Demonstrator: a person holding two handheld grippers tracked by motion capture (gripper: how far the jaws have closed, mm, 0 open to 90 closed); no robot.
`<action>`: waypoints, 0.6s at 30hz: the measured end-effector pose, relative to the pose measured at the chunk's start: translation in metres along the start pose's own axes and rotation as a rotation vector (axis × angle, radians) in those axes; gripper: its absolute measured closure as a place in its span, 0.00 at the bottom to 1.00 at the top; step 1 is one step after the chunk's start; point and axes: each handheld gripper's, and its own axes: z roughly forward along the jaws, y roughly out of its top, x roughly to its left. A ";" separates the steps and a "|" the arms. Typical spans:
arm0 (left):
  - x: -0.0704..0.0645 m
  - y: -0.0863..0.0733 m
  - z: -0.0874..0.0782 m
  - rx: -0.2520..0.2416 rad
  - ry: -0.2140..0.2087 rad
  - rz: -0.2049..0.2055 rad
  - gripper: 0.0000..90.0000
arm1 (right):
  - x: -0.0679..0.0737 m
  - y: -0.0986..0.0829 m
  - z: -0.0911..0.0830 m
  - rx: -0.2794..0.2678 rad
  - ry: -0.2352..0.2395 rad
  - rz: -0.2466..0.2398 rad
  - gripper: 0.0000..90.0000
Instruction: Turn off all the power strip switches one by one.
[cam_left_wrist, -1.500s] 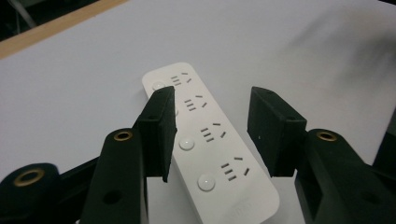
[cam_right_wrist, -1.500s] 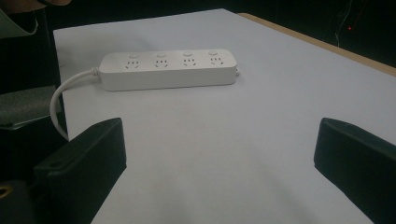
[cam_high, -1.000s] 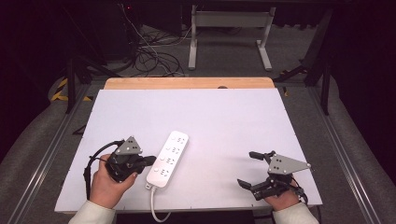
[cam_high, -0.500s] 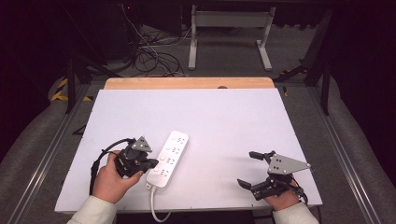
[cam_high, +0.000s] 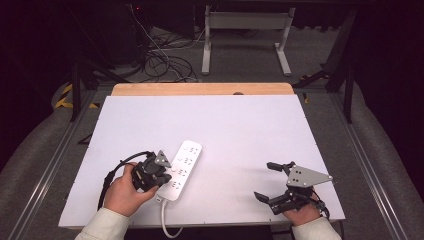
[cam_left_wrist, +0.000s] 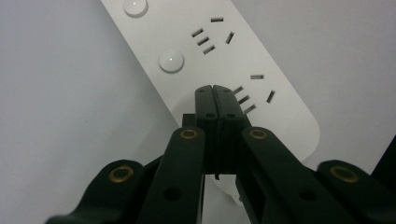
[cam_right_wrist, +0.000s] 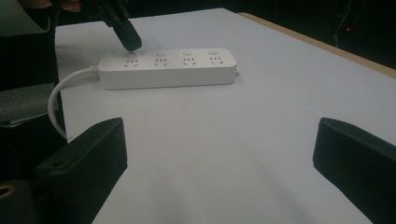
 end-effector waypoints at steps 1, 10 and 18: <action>0.000 0.000 0.000 0.000 0.000 0.000 1.00 | 0.000 0.000 0.000 0.000 0.000 0.000 0.04; 0.002 0.000 0.003 -0.008 -0.002 -0.007 1.00 | 0.000 0.000 0.000 0.000 0.001 -0.001 0.04; 0.001 -0.002 0.005 -0.010 0.001 -0.009 1.00 | 0.000 0.000 -0.001 0.001 0.001 -0.002 0.04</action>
